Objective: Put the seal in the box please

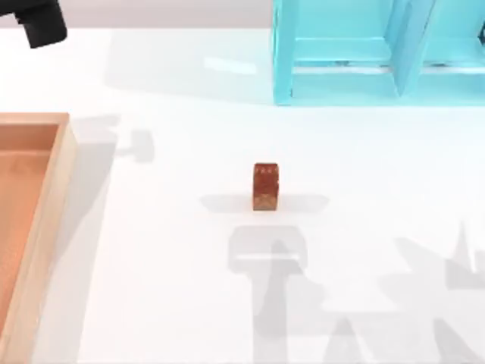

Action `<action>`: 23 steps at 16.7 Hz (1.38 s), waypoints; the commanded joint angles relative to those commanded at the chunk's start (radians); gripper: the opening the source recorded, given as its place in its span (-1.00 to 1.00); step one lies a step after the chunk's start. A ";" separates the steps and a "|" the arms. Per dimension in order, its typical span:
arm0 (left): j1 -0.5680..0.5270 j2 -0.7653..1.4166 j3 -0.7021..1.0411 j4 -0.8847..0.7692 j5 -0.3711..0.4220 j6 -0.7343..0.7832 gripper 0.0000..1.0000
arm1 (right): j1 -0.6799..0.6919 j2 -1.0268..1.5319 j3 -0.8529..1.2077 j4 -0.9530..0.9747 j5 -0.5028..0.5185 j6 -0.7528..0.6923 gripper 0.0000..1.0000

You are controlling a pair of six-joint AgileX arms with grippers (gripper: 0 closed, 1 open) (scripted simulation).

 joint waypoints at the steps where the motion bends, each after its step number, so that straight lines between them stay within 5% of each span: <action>1: -0.026 0.088 0.121 -0.051 0.002 -0.031 1.00 | 0.000 0.000 0.000 0.000 0.000 0.000 1.00; 7: -0.203 0.639 0.799 -0.380 0.026 -0.183 1.00 | 0.000 0.000 0.000 0.000 0.000 0.000 1.00; 12: -0.343 1.083 1.191 -0.666 0.046 -0.259 1.00 | 0.000 0.000 0.000 0.000 0.000 0.000 1.00; 17: -0.436 1.371 1.381 -0.868 0.058 -0.293 1.00 | 0.000 0.000 0.000 0.000 0.000 0.000 1.00; 23: -0.452 1.418 1.409 -0.906 0.060 -0.298 1.00 | 0.000 0.000 0.000 0.000 0.000 0.000 1.00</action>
